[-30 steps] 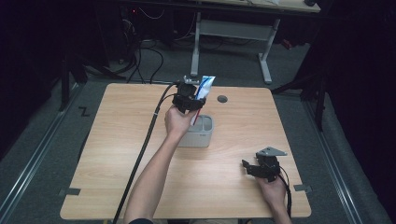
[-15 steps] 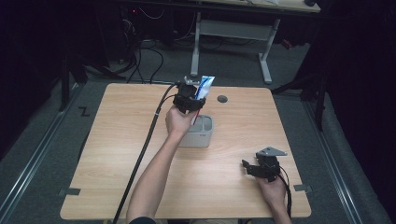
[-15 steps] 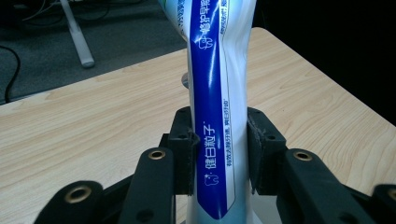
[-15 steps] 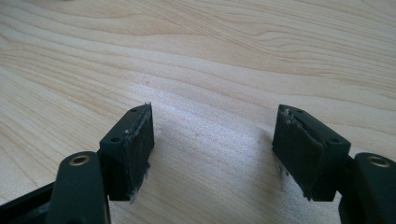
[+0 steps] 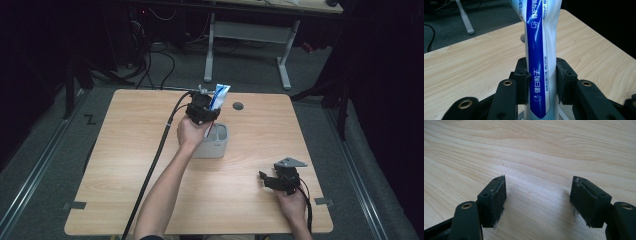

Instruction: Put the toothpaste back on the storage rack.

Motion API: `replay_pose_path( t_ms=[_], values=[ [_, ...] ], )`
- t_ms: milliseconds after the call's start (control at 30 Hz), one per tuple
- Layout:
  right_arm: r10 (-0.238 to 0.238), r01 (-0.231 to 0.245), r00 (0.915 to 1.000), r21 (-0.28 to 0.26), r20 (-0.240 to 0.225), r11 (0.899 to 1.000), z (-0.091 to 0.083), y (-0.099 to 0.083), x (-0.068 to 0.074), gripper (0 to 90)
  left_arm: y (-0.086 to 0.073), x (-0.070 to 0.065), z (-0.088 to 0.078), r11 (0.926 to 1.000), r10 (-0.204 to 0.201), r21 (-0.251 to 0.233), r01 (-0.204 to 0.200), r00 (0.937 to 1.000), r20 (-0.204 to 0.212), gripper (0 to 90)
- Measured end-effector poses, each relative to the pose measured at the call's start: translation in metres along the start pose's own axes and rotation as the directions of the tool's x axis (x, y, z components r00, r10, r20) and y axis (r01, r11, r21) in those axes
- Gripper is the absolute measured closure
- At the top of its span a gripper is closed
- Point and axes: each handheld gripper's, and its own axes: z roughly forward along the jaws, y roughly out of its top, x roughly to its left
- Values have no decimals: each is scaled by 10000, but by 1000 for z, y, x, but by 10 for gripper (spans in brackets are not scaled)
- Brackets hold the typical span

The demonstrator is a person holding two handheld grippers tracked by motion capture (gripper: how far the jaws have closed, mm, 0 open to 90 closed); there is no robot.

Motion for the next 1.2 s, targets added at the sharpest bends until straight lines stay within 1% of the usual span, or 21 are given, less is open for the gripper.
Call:
replay_pose_path(
  t_ms=[67, 333, 533, 767, 833, 967, 1100, 1200],
  values=[
    [1, -1, 10000, 4, 1, 10000, 0, 0, 0, 291, -3, 1, -1, 10000, -34, -32, 35, 10000, 18, 669],
    [0, 0, 10000, -8, 8, 10000, 0, 0, 0, 291, -6, 1, -9, 10000, 56, -20, -56, 10000, 3, 668],
    [-7, 7, 10000, -10, 7, 10000, 0, 0, 0, 291, -8, 2, -10, 10000, 23, 20, -23, 10000, 15, 668],
    [-5, 5, 10000, -8, 4, 10000, 0, 0, 0, 291, -12, 2, -11, 9999, 100, 103, -100, 10000, -6, 668],
    [-4, 4, 10000, -9, 5, 10000, 0, 0, 0, 291, -13, 2, -12, 9997, 151, 189, -151, 9999, -28, 668],
    [-6, 6, 10000, -11, 4, 10000, 0, 0, 0, 291, -15, 3, -14, 9998, 130, 162, -129, 9999, -17, 668],
    [22, -22, 10000, 4, 11, 10000, 0, 0, 0, 292, -19, 4, -16, 9998, 95, 183, -95, 10000, -10, 669],
    [12, -12, 10000, -1, 17, 10000, 0, 0, 0, 292, -22, 5, -17, 9996, 142, 243, -141, 9999, -37, 669]
  ],
)
